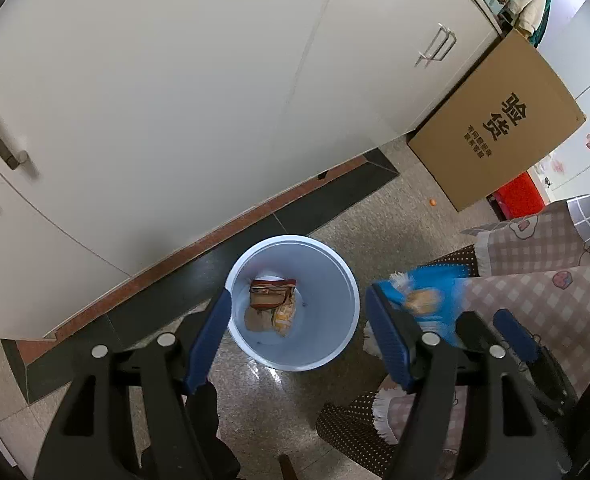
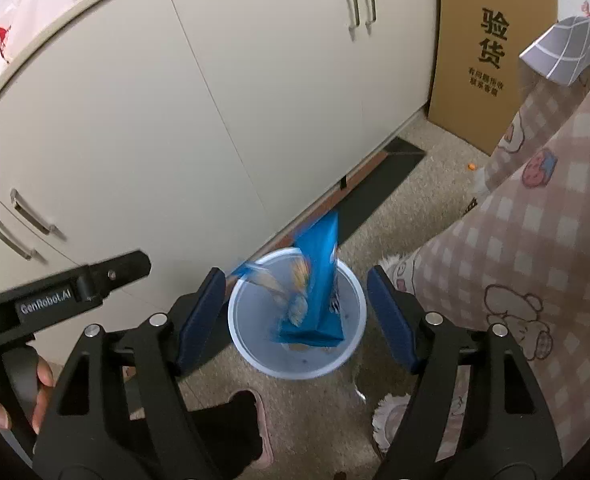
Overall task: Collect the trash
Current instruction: 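Carry both items to the wastebasket and open both tools over it, then move both tools back over the table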
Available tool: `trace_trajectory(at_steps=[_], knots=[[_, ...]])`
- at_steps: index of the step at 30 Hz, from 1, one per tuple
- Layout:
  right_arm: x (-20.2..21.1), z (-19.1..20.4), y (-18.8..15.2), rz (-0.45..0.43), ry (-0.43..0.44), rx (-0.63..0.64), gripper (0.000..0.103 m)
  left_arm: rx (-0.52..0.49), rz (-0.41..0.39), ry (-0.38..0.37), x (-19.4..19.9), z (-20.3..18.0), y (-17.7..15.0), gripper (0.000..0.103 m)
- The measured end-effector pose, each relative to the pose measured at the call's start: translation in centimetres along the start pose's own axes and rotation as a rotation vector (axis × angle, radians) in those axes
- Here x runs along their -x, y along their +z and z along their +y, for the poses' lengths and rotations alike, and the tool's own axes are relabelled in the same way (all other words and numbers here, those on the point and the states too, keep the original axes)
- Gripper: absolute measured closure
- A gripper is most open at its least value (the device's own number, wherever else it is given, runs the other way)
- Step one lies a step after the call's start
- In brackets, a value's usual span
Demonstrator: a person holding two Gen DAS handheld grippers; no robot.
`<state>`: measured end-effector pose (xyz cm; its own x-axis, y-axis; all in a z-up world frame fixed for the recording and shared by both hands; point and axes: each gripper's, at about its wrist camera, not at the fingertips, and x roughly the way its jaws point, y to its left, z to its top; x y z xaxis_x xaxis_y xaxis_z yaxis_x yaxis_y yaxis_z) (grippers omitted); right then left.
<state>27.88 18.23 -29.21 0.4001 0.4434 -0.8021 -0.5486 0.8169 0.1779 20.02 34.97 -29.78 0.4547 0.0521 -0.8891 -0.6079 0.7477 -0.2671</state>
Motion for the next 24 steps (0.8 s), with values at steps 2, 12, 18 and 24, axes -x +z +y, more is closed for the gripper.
trace_trajectory(at_steps=[2, 12, 18, 24], knots=[[0.2, 0.1, 0.0, 0.000, 0.005, 0.001, 0.031, 0.005, -0.002, 0.002, 0.3, 0.2, -0.1, 0.035], [3.2, 0.0, -0.2, -0.019, -0.004, 0.006, 0.031, 0.006, -0.023, -0.040, 3.0, -0.5, -0.8, 0.035], [6.8, 0.4, 0.5, -0.068, 0.014, 0.008, 0.031, -0.005, -0.085, -0.076, 7.3, -1.9, -1.4, 0.035], [13.9, 1.9, 1.3, -0.196, 0.044, 0.063, 0.031, 0.017, -0.231, -0.123, 14.0, -3.0, -3.1, 0.033]])
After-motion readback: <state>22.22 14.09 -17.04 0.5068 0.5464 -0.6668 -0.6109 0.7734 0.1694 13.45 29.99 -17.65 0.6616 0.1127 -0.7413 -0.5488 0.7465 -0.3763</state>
